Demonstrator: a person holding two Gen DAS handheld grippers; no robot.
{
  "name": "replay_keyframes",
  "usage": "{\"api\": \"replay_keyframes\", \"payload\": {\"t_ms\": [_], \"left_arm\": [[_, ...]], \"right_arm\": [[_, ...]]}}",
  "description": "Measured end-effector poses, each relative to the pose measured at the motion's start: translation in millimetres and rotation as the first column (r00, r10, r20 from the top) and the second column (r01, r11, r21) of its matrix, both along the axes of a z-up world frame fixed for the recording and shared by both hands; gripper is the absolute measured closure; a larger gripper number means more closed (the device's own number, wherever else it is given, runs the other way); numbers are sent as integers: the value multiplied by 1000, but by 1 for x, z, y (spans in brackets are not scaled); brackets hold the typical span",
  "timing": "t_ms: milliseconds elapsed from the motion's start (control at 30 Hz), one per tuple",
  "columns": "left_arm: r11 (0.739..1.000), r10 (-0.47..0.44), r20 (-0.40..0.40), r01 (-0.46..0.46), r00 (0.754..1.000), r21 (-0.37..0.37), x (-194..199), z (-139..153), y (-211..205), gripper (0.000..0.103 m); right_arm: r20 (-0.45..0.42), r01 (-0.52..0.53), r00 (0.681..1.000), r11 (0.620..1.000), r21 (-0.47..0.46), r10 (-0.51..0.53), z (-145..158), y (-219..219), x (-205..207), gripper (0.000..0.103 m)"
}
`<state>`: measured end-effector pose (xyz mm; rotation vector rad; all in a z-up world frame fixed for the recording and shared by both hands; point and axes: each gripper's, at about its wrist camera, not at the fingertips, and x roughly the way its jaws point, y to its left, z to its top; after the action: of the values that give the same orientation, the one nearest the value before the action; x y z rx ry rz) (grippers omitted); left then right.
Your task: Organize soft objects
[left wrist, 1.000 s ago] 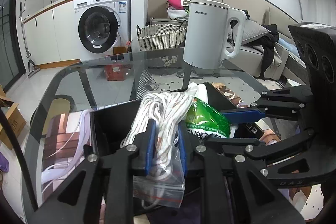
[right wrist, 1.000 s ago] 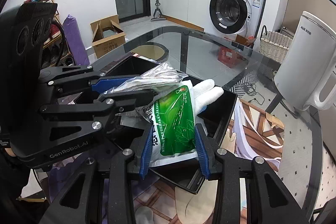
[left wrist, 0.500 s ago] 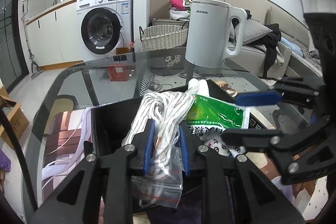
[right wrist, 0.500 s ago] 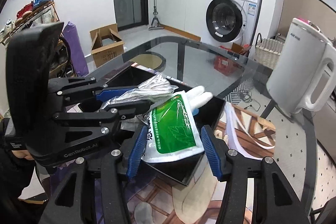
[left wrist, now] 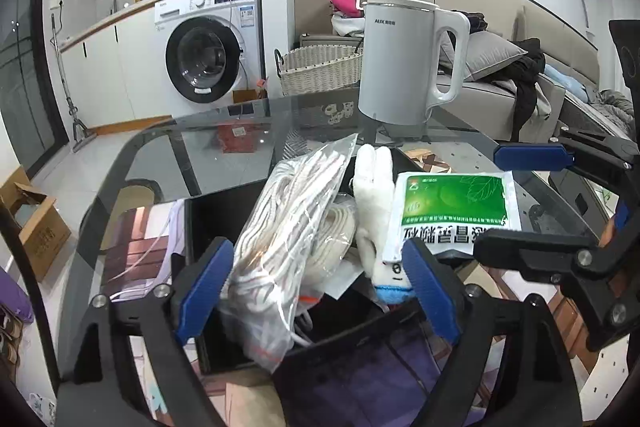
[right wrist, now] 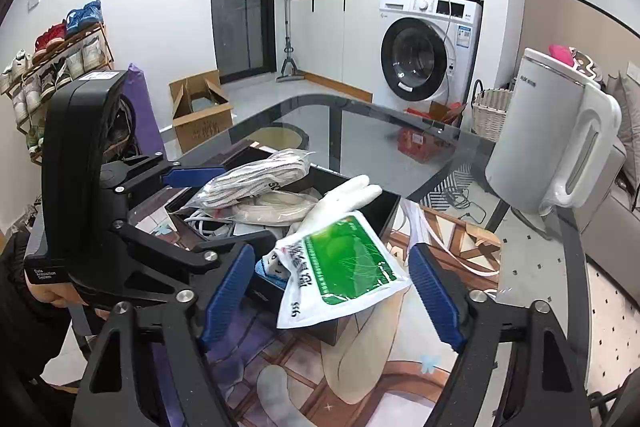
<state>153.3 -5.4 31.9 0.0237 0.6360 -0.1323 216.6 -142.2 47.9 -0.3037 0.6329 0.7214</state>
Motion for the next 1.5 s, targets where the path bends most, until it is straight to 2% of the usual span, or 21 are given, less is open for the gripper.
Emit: {"api": "replay_keyframes", "payload": {"t_ms": [267,533,633,700,800,1200,1500], "left_arm": [[1000,28,16,-28,999,-5,-10,1,7,10],[998,49,34,-47,998,-42,-25,6,19,7],[997,57,53,-53,997,-62,-35,11,21,4],[995,71,66,-66,995,-73,-41,13,23,0],[994,88,96,-81,991,-79,-50,16,25,0],[990,133,106,-127,985,-59,-69,0,22,0],[986,157,131,-147,979,-81,-73,-10,21,0]], "right_arm": [[-28,-28,999,999,23,29,-3,9,4,17],[3,-36,999,999,40,35,2,5,-8,17],[24,-27,999,998,62,26,5,-5,-16,13],[44,-17,999,996,85,13,7,-13,-22,6],[66,-4,998,995,104,-3,6,-23,-29,1],[95,18,995,990,137,-32,-18,-37,-53,1],[151,4,988,989,145,-27,-23,-30,-62,1]]}}
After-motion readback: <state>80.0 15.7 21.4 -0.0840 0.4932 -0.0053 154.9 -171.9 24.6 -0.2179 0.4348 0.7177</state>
